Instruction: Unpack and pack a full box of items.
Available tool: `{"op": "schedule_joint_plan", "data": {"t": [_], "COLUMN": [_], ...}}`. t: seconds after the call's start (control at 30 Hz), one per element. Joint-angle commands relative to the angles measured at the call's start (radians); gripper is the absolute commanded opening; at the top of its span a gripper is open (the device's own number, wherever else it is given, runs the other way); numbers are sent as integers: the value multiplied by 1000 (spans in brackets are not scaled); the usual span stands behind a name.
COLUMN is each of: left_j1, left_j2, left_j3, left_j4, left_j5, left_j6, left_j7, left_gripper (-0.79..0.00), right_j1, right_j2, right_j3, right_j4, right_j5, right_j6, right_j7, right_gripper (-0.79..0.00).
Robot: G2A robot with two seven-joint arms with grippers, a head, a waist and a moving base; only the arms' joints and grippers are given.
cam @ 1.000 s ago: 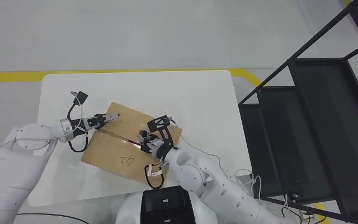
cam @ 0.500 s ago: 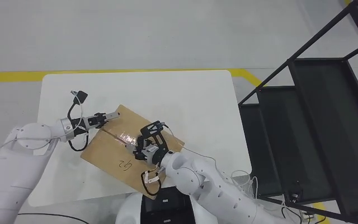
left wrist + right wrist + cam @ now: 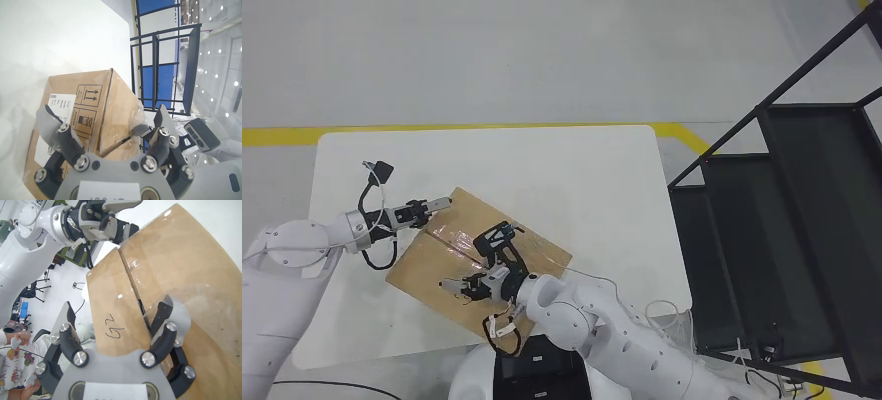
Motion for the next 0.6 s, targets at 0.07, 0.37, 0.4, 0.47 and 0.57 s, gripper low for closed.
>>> {"op": "schedule_joint_plan", "data": {"t": [0.07,0.37,0.4,0.47,0.57], "left_j1": [5,9,9,9,9], "left_j2": [-1,-4,-5,-6,-8], "left_j3": [-6,-13,-14,-16,-17], "left_j4": [-2,0,2,5,8], "left_j5": [2,-2,-3,-5,-10], "left_j6": [-1,-3,-4,-4,-3], "left_j7": [1,2,3,4,3], "left_gripper": [0,0,0,0,0], "right_j1": [3,4,1,-5,-14], "right_j2": [-4,-12,-12,-11,-9], "right_j3": [-6,1,4,10,19], "right_j4": [-5,8,9,11,12], "right_j5": [6,85,99,114,124], "right_j6": [-11,-39,-39,-22,-4], "right_j7": [0,39,42,71,90], "right_gripper": [0,0,0,0,0]}}
